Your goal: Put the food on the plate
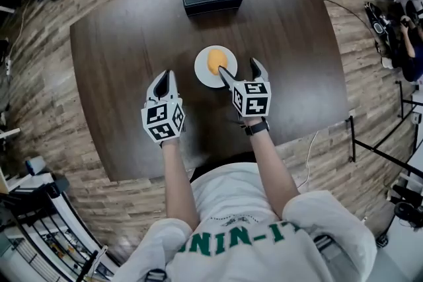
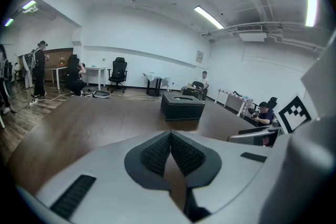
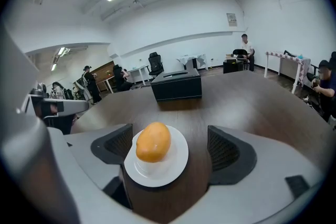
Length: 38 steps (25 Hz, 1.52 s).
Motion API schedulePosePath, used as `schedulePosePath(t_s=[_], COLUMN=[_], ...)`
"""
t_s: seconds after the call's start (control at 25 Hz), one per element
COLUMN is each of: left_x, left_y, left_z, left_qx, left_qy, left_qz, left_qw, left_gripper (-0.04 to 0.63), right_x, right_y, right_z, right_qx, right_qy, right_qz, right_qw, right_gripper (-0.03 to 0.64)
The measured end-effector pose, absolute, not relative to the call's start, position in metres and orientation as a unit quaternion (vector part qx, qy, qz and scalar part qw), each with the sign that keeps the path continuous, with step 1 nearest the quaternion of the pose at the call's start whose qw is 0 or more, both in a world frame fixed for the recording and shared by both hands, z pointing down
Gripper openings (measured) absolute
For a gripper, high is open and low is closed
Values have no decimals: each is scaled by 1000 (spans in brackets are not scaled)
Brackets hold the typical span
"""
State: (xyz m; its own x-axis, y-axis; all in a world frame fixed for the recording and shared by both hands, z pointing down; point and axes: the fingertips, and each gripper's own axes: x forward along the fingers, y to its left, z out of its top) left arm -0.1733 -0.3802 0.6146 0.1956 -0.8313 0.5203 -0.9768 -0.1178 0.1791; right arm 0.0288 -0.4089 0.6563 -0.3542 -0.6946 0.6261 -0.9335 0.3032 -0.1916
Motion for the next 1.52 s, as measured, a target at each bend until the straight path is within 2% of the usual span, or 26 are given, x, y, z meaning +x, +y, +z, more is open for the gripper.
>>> schedulePosePath(t_s=[0.76,1.08,1.52], left_x=[-171,-159,-163], left_y=[-350,-337,-308], left_z=[524,468,412], left_qx=[760,779,781], left_qy=[-616,-607,-615], left_qz=[103,90,69], left_qw=[180,129,80], left_gripper=[14,14,14], right_x=[49,44,48], right_y=[-384,-372,-343], right_z=[552,487,409], right_qx=[535,536,553], right_qy=[-804,-822,-825], right_qz=[222,163,100], right_qw=[132,97,59], right_gripper=[263,172,81])
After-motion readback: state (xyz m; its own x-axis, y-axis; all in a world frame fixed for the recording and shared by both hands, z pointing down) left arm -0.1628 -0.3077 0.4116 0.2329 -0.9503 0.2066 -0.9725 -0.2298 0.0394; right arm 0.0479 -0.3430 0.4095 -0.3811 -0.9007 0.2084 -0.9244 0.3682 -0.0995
